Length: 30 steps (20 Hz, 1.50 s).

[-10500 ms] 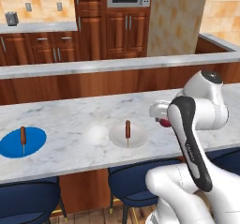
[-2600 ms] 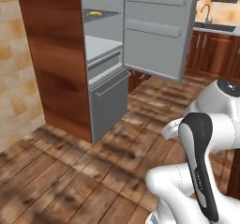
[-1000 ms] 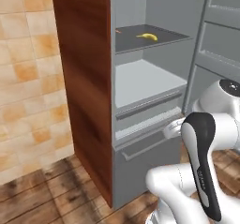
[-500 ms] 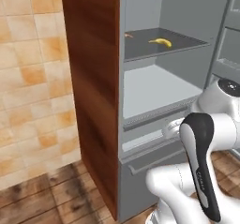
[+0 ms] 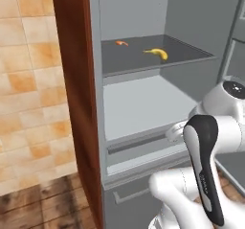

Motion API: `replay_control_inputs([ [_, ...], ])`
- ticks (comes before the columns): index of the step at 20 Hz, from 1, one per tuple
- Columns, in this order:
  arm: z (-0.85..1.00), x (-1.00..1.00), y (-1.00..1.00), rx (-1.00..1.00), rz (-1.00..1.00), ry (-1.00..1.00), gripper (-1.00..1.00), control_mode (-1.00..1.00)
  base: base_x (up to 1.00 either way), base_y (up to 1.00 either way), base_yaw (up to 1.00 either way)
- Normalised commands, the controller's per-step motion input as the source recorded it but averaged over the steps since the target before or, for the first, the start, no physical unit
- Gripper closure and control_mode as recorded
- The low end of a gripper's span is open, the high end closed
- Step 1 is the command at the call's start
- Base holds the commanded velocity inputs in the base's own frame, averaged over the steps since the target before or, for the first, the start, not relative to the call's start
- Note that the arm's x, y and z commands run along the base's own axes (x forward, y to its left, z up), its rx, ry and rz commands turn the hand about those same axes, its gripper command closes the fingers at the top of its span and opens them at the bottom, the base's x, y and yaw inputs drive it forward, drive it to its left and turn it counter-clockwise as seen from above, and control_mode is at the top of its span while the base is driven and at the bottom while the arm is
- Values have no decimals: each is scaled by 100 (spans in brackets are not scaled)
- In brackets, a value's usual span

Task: Pick up the apple and banana from the fridge and place one fruit on each plate on the dining counter.

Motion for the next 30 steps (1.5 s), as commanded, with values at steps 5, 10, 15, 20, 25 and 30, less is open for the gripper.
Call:
replay_control_inputs([
  [5, 0, 0, 0, 0, 0, 0, -100, 100, 50, -42, 39],
  [10, 0, 0, 0, 0, 0, 0, -100, 100, 73, -15, 25],
  [15, 0, 0, 0, 0, 0, 0, -100, 100, 75, -6, 11],
  [20, 54, 60, -22, 0, 0, -10, -100, -100, 0, 0, 0],
  [25, 91, 25, -28, -1, -3, -11, -100, -100, 0, 0, 0],
  [30, 72, 31, -29, -2, -12, -7, -100, -100, 0, 0, 0],
])
